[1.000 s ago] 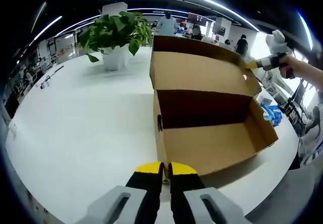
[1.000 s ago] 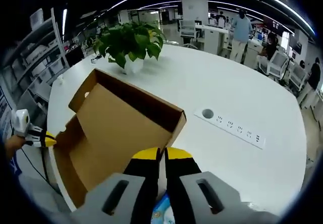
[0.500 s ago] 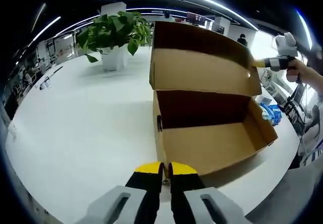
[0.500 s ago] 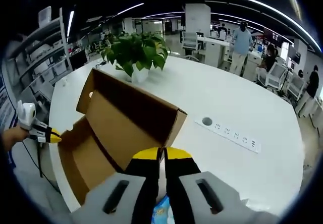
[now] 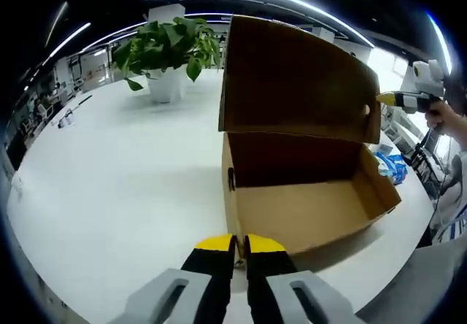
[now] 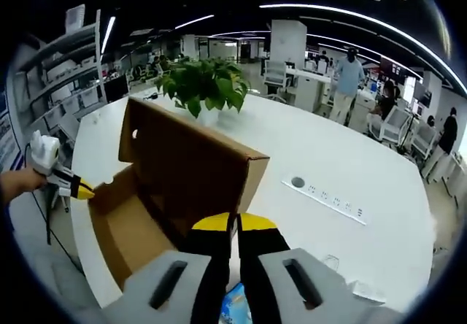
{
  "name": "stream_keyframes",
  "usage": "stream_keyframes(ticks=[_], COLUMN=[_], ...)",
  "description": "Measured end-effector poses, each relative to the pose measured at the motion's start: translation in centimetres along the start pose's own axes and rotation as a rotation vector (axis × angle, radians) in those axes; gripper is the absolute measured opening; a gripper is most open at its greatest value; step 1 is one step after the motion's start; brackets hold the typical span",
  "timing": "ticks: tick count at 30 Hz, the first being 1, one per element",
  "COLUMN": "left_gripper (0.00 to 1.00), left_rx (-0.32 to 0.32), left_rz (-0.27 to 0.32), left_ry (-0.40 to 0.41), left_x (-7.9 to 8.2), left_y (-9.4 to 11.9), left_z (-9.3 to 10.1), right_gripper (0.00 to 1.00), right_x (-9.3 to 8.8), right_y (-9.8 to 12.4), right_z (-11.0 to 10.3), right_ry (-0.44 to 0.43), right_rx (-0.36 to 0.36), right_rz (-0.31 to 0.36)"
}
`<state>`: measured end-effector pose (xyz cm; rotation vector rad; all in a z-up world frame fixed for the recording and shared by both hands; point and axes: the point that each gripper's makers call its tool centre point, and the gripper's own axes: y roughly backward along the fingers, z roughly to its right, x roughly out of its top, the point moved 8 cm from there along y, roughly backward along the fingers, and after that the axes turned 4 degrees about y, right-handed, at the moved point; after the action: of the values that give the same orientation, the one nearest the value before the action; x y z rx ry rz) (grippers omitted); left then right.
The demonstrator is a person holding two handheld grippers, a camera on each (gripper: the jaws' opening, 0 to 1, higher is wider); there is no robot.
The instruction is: Operate the shoe box by opening the lid, removing the specified soft item, and placing it in the target area until the item is outside and the box remains undamaged.
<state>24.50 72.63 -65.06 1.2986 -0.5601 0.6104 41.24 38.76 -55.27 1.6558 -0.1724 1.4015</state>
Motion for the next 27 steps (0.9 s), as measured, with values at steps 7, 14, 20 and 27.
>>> stream_keyframes(ticks=[7, 14, 20, 27], left_gripper=[0.05, 0.09, 0.20, 0.23], left_rx=[-0.012, -0.004, 0.001, -0.005], left_rz=[0.026, 0.030, 0.043, 0.055], left_ry=[0.014, -0.039, -0.037, -0.072], left_x=[-0.1, -0.2, -0.4, -0.1], left_y=[0.0, 0.3, 0.8, 1.6], left_z=[-0.3, 0.0, -0.2, 0.1], right_gripper=[0.01, 0.01, 0.01, 0.01], right_x=[-0.7, -1.5, -2.3, -3.1], right_y=[1.1, 2.1, 2.8, 3.4], right_z=[-1.1, -2.5, -3.5, -4.3], right_ry=[0.001, 0.024, 0.050, 0.050], right_rx=[-0.020, -0.037, -0.047, -0.043], right_rz=[0.029, 0.051, 0.077, 0.093])
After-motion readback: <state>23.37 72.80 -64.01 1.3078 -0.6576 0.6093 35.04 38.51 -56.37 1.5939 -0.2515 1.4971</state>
